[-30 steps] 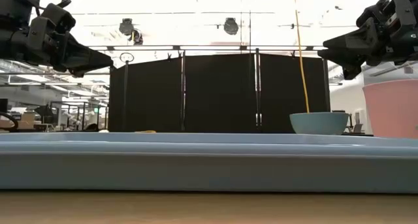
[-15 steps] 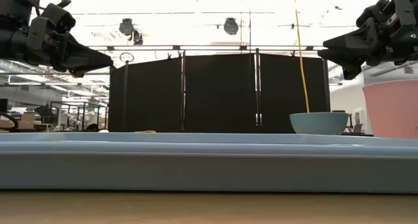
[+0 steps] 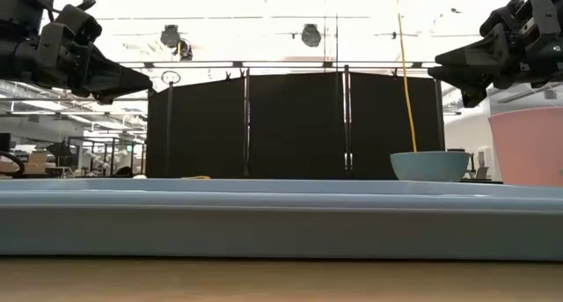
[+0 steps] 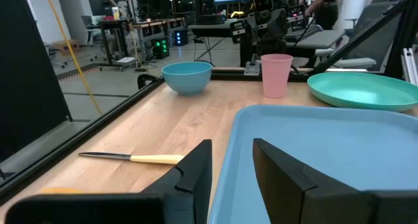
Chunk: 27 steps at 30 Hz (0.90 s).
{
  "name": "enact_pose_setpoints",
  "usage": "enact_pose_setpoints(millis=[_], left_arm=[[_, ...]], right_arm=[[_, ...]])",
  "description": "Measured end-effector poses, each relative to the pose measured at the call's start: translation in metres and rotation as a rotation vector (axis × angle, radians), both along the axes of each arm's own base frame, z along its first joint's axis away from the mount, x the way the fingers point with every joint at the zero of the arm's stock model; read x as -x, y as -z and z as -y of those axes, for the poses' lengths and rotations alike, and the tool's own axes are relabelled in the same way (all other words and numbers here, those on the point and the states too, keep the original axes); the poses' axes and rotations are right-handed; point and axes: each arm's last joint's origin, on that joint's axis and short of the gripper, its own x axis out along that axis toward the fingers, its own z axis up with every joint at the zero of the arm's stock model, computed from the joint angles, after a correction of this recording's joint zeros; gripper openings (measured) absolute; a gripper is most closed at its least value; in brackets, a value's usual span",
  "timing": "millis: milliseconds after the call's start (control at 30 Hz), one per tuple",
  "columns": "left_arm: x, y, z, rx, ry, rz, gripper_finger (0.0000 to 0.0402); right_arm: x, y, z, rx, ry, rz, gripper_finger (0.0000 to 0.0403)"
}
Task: Set up tray
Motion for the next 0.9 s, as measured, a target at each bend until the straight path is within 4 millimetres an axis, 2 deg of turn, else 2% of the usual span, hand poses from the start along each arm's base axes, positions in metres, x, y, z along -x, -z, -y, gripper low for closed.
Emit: enact_pose_setpoints(millis=[800,900], left_arm=[[0.0,-0.0004,0.0,0.0,-0.001,0.004,0.0118],[0.0,-0.0004,-0.0001,0.0,-0.001,0.004,0.0118]], right_arm=[[0.0,-0.0006,0.0,0.0,0.001,0.006,0.013],[0.0003,-0.005,0.0,0.004,0.001,0.051,0.013]])
